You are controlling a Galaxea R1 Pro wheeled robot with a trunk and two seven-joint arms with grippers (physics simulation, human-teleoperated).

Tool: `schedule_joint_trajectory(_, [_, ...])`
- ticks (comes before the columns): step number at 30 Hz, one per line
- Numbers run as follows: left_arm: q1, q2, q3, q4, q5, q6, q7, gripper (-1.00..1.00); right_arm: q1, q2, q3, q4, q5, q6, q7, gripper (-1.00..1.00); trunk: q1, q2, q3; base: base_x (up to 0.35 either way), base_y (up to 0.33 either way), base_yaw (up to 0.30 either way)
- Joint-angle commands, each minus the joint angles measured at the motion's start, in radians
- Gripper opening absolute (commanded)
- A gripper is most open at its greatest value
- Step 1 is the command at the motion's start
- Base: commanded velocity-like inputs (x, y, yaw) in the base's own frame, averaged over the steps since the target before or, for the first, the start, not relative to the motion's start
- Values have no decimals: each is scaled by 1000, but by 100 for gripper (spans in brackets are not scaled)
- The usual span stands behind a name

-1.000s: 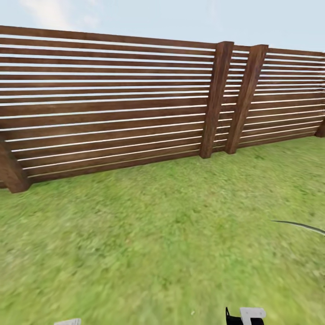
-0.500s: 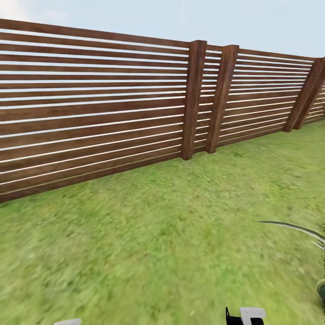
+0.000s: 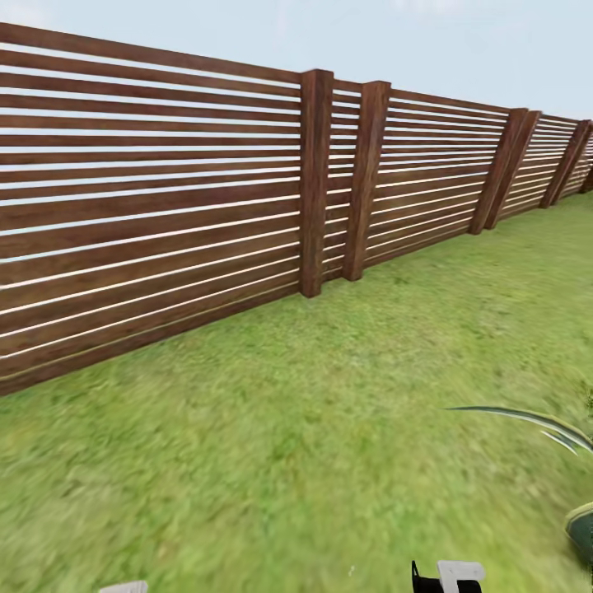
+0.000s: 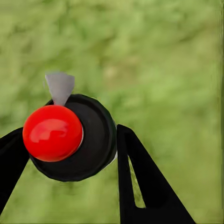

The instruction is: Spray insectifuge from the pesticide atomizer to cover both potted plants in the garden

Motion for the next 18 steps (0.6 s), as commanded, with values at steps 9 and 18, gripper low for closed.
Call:
schedule_joint_trajectory(9, [0, 0, 5, 1, 9, -2, -10, -100, -1, 0, -4, 1, 11, -2, -5, 100, 0, 0, -1, 343, 121, -292])
schedule_joint_trajectory(18, [0, 0, 5, 1, 9, -1, -10, -100, -1, 0, -4, 1, 11, -2, -5, 100, 0, 0, -1, 343, 121, -292])
